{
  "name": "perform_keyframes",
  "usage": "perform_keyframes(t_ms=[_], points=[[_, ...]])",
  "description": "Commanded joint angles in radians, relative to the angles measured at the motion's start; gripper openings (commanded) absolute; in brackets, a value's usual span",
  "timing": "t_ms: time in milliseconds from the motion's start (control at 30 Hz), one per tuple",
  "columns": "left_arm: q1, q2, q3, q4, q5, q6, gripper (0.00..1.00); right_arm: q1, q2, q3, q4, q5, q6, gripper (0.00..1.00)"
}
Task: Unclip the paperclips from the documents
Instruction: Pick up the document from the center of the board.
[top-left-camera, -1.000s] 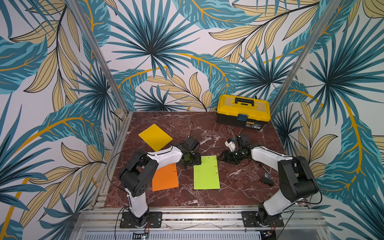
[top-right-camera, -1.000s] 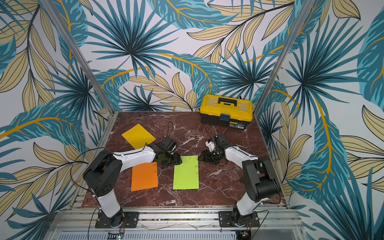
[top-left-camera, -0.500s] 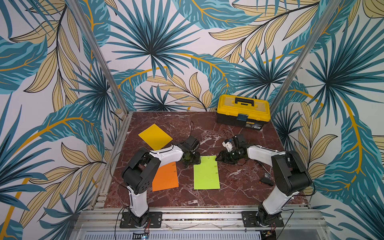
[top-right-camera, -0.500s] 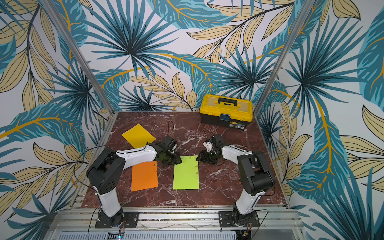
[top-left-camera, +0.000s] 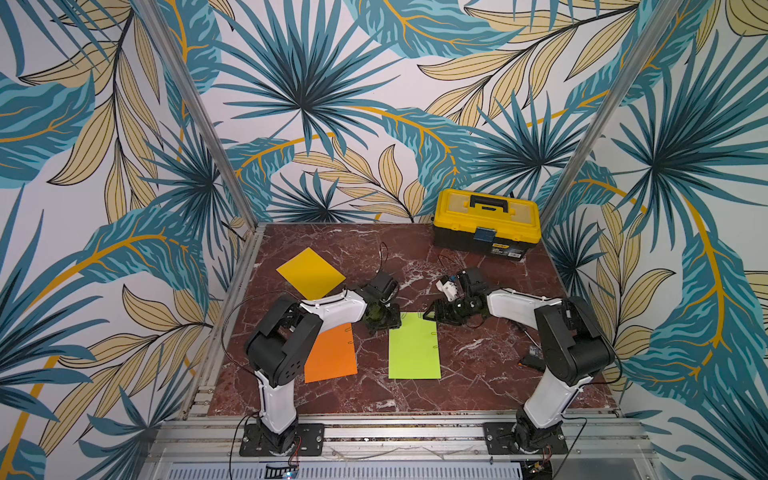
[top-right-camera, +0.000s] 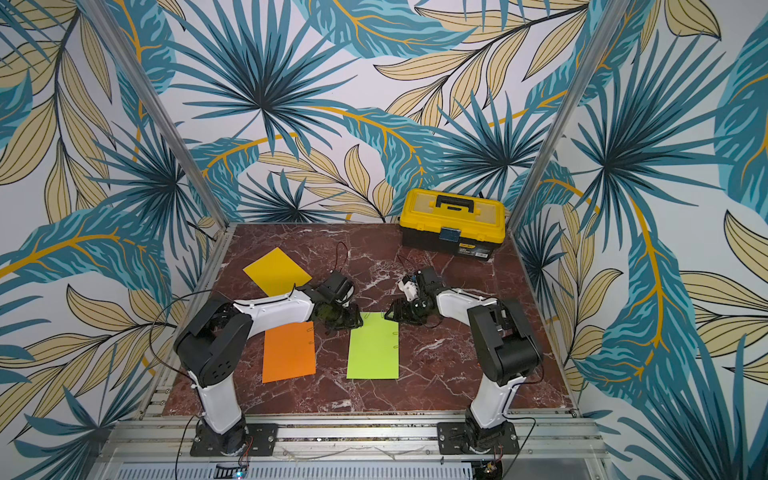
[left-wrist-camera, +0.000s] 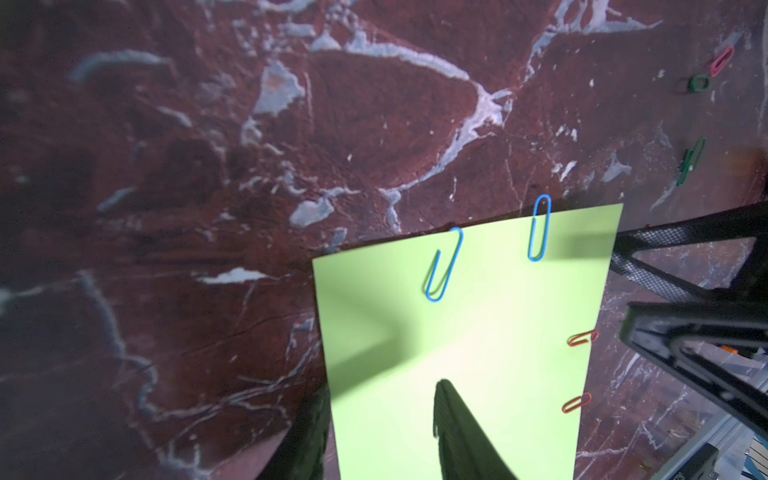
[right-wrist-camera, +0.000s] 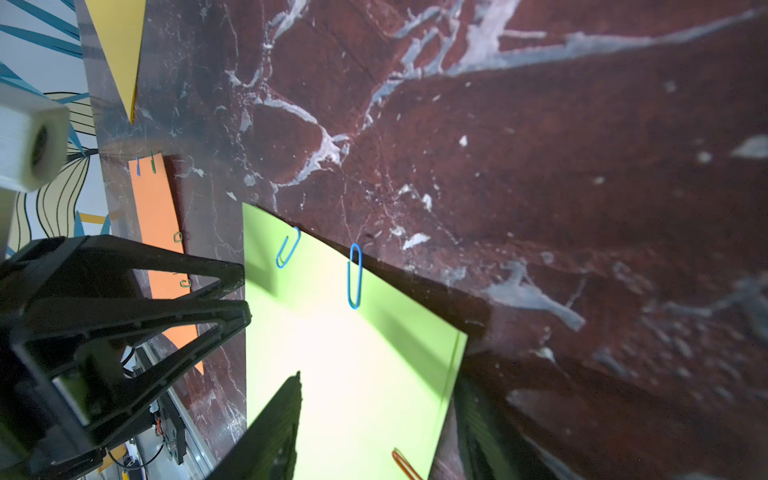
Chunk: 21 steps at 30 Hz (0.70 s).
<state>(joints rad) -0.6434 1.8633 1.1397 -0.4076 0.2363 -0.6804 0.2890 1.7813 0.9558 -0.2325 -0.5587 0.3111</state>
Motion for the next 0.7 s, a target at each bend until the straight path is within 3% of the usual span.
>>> perform_keyframes(t_ms=[0, 433, 667], points=[[0.002, 0.045, -0.026, -0.031, 0.004, 0.005, 0.43, 0.006, 0.047, -0.036, -0.025, 0.022, 0.015, 0.6], [0.002, 0.046, -0.031, -0.03, 0.001, 0.0, 0.42, 0.006, 0.021, -0.081, 0.074, -0.053, 0.037, 0.51], [0.001, 0.044, -0.032, -0.028, 0.0, -0.001, 0.42, 0.007, 0.02, -0.081, 0.074, -0.041, 0.031, 0.39]])
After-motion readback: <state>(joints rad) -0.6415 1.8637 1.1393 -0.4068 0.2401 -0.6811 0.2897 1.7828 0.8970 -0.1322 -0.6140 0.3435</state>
